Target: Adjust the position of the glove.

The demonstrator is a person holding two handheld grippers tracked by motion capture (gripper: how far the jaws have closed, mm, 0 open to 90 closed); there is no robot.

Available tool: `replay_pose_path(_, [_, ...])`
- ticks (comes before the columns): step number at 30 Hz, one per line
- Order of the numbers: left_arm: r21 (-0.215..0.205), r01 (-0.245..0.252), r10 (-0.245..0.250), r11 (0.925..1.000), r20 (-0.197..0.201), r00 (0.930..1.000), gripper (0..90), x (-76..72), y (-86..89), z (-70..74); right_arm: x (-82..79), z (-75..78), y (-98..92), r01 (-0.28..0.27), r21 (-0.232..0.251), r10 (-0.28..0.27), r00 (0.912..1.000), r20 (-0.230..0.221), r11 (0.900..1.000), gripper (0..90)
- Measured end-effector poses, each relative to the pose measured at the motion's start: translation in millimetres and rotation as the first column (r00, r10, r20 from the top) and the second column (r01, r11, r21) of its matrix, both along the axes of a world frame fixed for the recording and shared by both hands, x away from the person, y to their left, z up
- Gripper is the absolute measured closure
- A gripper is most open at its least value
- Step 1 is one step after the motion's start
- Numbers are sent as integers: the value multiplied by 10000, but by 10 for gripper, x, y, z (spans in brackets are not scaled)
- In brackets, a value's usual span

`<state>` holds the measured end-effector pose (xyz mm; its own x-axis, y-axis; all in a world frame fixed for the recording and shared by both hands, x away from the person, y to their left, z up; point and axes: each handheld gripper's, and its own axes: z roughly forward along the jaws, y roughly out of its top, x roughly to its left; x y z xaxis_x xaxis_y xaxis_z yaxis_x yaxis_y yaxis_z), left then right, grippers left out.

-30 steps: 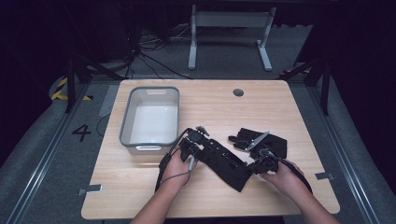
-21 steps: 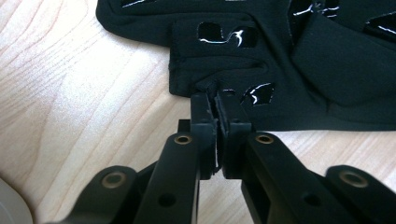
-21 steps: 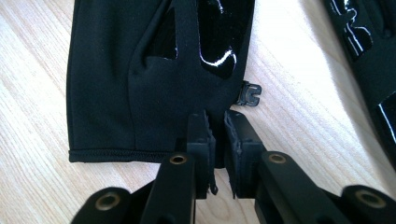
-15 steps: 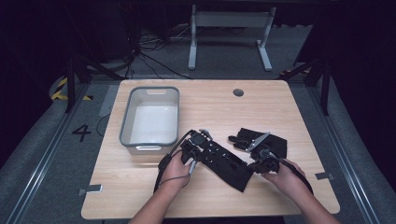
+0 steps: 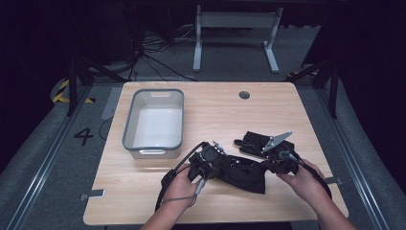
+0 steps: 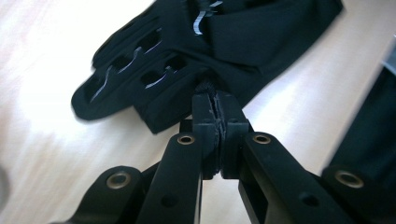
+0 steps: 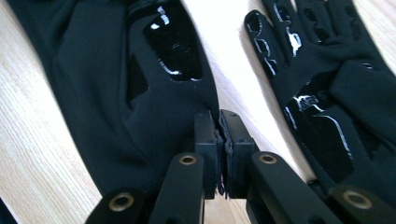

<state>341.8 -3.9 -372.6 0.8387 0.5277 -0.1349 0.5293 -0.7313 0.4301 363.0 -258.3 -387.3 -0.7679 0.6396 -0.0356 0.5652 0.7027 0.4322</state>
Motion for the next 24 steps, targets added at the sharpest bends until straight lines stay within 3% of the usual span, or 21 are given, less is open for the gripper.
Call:
replay_pose_path(5, [150, 520, -516, 9985, -261, 9983, 883, -125, -136, -19, 19, -11, -42, 39, -71, -39, 10000, -88, 10000, 867])
replay_pose_path(8, [238, 646, -637, 9976, -389, 9972, 882, -133, -173, -49, 29, -30, -52, 53, -182, -55, 9999, -146, 9998, 867])
replay_pose_path(11, [254, 855, -829, 9960, -905, 9924, 881, -109, -204, -123, 54, -79, -70, 102, -333, -118, 9987, -489, 9994, 867])
replay_pose_path(19, [308, 1169, -1116, 9927, -1394, 9839, 871, -92, -258, -216, 99, -191, -71, 168, -751, -234, 9959, -879, 9970, 860])
replay_pose_path(20, [217, 1110, -1063, 9936, -1563, 9820, 734, -77, -248, -224, 106, -219, -64, 183, -1015, -268, 9962, -834, 9947, 847])
replay_pose_path(21, [-41, 842, -836, 9964, -1768, 9807, 724, -43, -207, -221, 114, -226, -68, 180, -1013, -269, 9958, -871, 9947, 826])
replay_pose_path(23, [-192, 697, -720, 9974, -1745, 9820, 709, -26, -162, -195, 130, -222, -83, 246, -961, -334, 9953, -913, 9951, 739])
replay_pose_path(24, [-192, 697, -720, 9974, -1745, 9820, 709, -26, -162, -195, 130, -222, -83, 246, -961, -334, 9953, -913, 9951, 739])
